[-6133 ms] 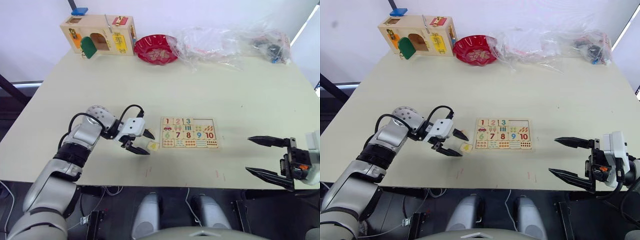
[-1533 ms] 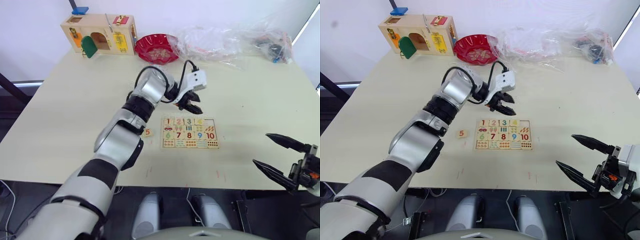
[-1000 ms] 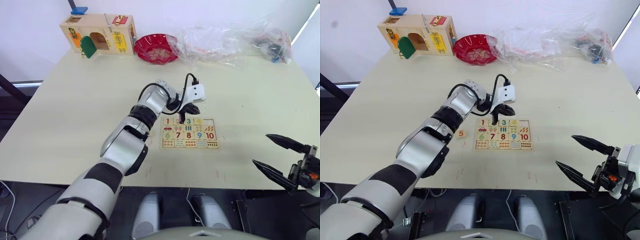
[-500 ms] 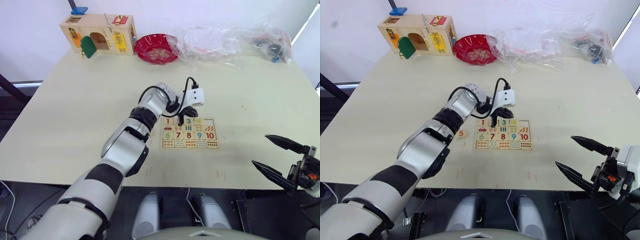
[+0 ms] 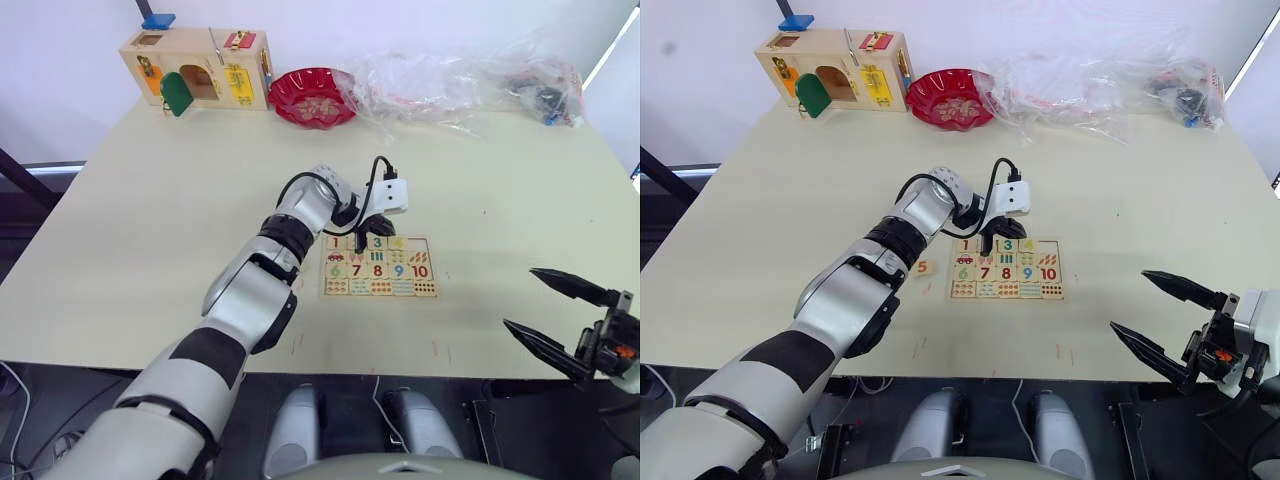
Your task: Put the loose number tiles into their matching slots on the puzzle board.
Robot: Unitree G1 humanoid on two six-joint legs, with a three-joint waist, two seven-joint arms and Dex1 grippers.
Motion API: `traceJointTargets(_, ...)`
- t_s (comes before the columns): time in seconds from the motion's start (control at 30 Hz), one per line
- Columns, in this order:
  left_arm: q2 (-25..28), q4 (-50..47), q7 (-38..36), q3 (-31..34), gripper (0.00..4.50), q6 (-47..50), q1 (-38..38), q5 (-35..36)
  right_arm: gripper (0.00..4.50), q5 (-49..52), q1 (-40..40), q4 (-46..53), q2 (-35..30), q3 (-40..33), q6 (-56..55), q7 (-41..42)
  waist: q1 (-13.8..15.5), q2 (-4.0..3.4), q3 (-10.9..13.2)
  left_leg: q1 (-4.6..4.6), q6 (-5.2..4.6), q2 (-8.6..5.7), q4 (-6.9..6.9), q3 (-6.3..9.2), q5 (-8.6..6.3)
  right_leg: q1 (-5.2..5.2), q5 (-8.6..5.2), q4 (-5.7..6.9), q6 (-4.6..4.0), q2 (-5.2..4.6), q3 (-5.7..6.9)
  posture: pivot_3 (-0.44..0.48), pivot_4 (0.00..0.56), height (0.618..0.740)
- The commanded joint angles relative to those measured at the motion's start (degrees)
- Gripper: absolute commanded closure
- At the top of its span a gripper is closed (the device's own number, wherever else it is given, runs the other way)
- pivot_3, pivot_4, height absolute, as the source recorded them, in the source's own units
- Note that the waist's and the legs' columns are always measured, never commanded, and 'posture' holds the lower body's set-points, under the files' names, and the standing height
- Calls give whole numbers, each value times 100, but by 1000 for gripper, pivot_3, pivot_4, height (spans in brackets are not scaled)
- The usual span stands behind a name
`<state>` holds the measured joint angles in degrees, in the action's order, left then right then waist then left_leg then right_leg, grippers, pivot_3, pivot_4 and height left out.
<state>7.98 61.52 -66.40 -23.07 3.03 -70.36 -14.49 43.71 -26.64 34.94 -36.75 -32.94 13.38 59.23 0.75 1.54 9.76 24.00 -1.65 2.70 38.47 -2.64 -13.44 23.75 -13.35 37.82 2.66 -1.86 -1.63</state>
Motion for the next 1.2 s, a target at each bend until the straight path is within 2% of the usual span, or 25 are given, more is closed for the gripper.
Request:
traceJointTargets(0.03,11,-180,-99,6,4375,-18,25,-6,0,56,18,55,-53,-81,-92,25,-1,0,0,0,0,0,0,0,0,0,0,0,0,0,0,0,150,740)
traceJointTargets(0.33,40,-223,-152,40,4375,12,40,15,0,28,115,-11,-77,-53,-83,53,-1,0,0,-2,0,0,0,1,0,-1,1,1,0,0,0,0,150,740)
traceJointTargets(0.43,162,-387,-227,332,4375,24,30,306,0,27,141,9,-73,-37,-80,42,-10,0,0,-2,0,0,0,0,0,-1,2,1,0,0,0,0,150,740)
traceJointTargets(0.57,459,-986,-498,900,4375,541,164,913,0,18,213,1,-51,23,-90,20,-33,-1,0,-2,0,1,0,1,0,1,2,5,0,2,0,0,150,740)
traceJointTargets(0.73,1089,-2527,-428,1645,4375,1594,798,1653,0,-12,548,-160,-62,300,-55,-5,-95,-3,-1,-7,0,2,-2,-1,0,-1,5,7,4,-1,-2,0,150,740)
traceJointTargets(0.87,1456,-3848,113,2176,4375,2621,1427,2092,0,14,882,-367,-37,516,-51,-18,-130,-4,-1,-7,0,3,-1,4,1,-2,6,10,6,-1,2,0,150,740)
traceJointTargets(1.0,1554,-5279,1096,2987,4375,3621,2131,2609,0,99,1328,-725,-26,658,-25,-6,-130,-3,-1,-8,1,2,0,4,1,-4,8,9,8,-5,2,0,150,740)
traceJointTargets(1.1,1348,-6092,1999,3635,4375,3697,2612,2883,0,129,1659,-983,-51,722,0,12,-128,-4,-1,-13,1,2,1,7,1,-8,8,11,9,-7,0,0,150,740)
traceJointTargets(1.2,1204,-6944,2791,4254,4375,3447,3450,2972,0,24,2298,-1397,-38,914,-22,-70,-162,-7,-4,-18,1,2,0,6,1,-14,9,7,9,-6,4,0,150,740)
